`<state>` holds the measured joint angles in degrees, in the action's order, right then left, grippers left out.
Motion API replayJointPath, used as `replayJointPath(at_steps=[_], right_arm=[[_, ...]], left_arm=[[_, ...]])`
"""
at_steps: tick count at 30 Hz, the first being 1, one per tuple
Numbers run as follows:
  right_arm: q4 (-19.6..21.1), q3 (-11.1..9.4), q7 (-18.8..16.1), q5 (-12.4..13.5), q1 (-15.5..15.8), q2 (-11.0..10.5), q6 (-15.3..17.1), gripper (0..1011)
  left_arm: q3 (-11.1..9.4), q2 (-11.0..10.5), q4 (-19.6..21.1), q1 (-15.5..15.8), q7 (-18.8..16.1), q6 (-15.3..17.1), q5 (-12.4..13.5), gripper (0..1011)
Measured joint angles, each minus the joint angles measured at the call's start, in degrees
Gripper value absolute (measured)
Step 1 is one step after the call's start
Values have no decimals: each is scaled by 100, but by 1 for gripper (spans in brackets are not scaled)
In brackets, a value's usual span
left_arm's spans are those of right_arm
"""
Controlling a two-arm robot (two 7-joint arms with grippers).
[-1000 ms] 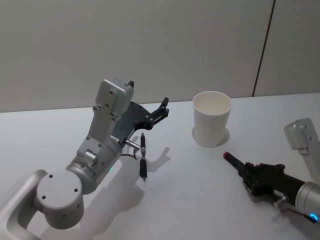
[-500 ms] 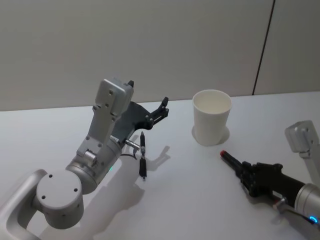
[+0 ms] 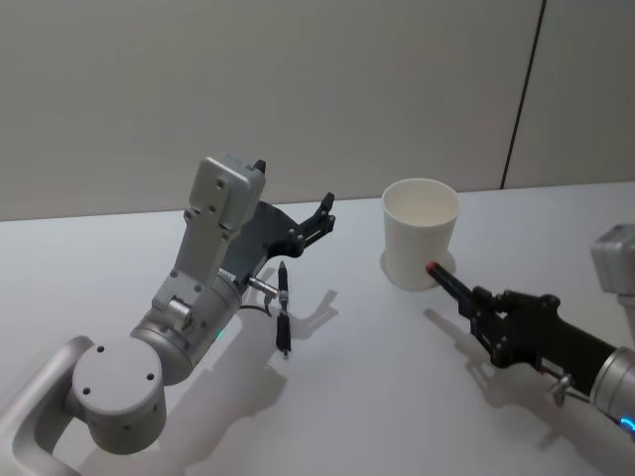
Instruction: Place the pen into the pen holder.
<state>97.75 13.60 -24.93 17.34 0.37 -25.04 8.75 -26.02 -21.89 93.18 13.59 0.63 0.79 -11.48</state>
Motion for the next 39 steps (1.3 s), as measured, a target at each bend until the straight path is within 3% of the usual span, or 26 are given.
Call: replayJointPath(at_steps=[14,21,29,39], right_arm=[[98,-63,-342,391,-153,63,-1136,190],[-180,-57,-533,507,-575,308,-1643,190],[-504,-20,-573,447,-930,515,-1867,190],[-1018,58,-528,118,-1382,784,-2166,190]], left_arm=[[0,0,0,0,0,0,0,1001],[0,0,0,0,0,0,0,1001],[0,0,0,0,0,0,0,1001],[0,0,0,0,0,0,0,1001]])
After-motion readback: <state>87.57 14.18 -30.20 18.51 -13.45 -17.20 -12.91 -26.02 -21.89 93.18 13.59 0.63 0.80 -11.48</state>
